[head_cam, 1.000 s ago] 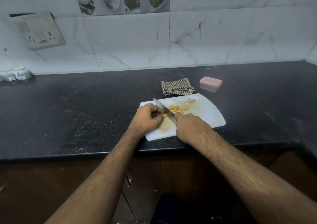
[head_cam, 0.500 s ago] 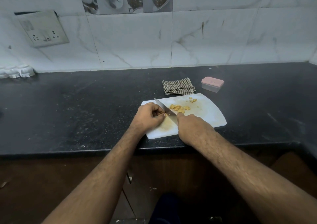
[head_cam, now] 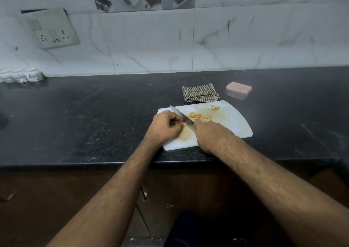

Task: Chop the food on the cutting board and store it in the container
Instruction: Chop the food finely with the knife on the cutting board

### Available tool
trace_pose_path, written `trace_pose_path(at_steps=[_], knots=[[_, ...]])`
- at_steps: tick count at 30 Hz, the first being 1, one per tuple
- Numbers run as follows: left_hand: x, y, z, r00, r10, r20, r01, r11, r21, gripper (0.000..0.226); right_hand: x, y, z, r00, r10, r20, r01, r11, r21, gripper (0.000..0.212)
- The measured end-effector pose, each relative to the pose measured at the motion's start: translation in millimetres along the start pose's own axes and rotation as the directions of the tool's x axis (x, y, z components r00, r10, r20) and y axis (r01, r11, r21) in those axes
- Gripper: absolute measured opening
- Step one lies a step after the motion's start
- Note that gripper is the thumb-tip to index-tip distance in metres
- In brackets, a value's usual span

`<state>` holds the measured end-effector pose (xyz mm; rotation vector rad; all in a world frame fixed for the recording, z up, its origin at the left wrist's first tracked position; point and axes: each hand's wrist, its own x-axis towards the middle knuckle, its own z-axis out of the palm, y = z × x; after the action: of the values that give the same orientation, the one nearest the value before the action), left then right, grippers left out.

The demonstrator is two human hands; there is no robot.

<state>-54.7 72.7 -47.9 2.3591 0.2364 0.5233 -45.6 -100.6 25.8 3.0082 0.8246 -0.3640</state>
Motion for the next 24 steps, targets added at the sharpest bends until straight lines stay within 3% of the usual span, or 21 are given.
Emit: trace_pose_path(at_steps=[7,24], knots=[[0,-1,0,1.0,-0.001,0.005,0.001,1.0,0.018,0.003,-3,4,7,0.997,-0.024,-0.07,0.024,1.0,-0.003,0.045],[-2,1,-2,0.999,-0.041,-0.005,0.04,0.998,-0.039,0.004,5,-8,3,1.0,0.017,0.008,-0.017,1.0,-0.003,0.051]])
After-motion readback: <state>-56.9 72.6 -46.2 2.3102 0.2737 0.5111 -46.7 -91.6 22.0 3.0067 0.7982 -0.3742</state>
